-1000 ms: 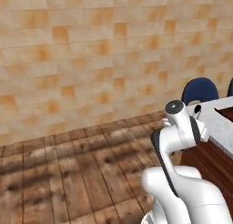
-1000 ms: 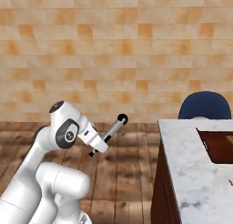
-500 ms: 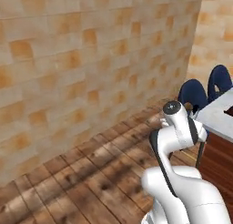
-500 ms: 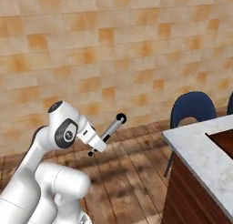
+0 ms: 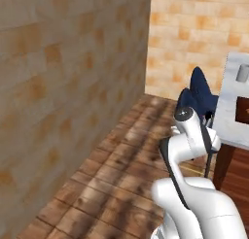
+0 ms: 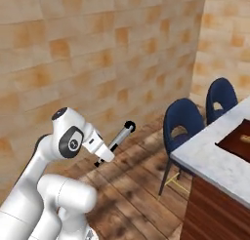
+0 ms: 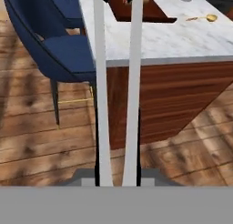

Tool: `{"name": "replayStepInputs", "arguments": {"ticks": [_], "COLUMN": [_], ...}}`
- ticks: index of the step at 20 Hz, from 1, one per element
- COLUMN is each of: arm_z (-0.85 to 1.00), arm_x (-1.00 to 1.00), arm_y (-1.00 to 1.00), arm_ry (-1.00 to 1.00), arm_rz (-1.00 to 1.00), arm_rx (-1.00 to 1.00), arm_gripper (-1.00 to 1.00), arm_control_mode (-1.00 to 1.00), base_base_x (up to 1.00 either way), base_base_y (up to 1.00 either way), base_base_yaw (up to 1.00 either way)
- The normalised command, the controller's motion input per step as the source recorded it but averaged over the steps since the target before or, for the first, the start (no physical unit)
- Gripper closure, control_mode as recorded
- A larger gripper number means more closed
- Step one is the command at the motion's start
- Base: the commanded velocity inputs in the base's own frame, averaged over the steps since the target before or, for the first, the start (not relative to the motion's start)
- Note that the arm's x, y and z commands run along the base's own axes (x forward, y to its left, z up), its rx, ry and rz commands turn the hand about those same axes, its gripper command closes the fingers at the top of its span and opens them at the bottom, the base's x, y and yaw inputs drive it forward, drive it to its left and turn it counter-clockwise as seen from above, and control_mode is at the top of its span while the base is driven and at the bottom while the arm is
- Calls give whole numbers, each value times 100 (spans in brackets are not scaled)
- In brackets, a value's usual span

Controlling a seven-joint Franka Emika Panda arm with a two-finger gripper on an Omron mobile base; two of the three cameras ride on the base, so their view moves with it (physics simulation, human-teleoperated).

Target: Take the tongs from the drawer on the right and place them on the dining counter next to the tray containing the hot dog.

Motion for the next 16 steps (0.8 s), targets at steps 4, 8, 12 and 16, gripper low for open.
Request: {"name": "replayStepInputs", "arguments": {"ticks": [4, 8, 12, 16], "arm_z": [0, 0, 0, 0], "arm_x": [0, 0, 0, 0], "arm_y": [0, 0, 0, 0], "arm_ry": [0, 0, 0, 0], "arm_rz": [0, 0, 0, 0], "arm_rx": [0, 0, 0, 0], "arm_gripper": [100, 100, 100, 100], "arm_control_mode": [100, 100, 100, 100], "base_base_x": [100, 100, 100, 100], "base_base_y": [100, 100, 99, 98], "base_base_yaw": [-63, -65, -66, -66]}}
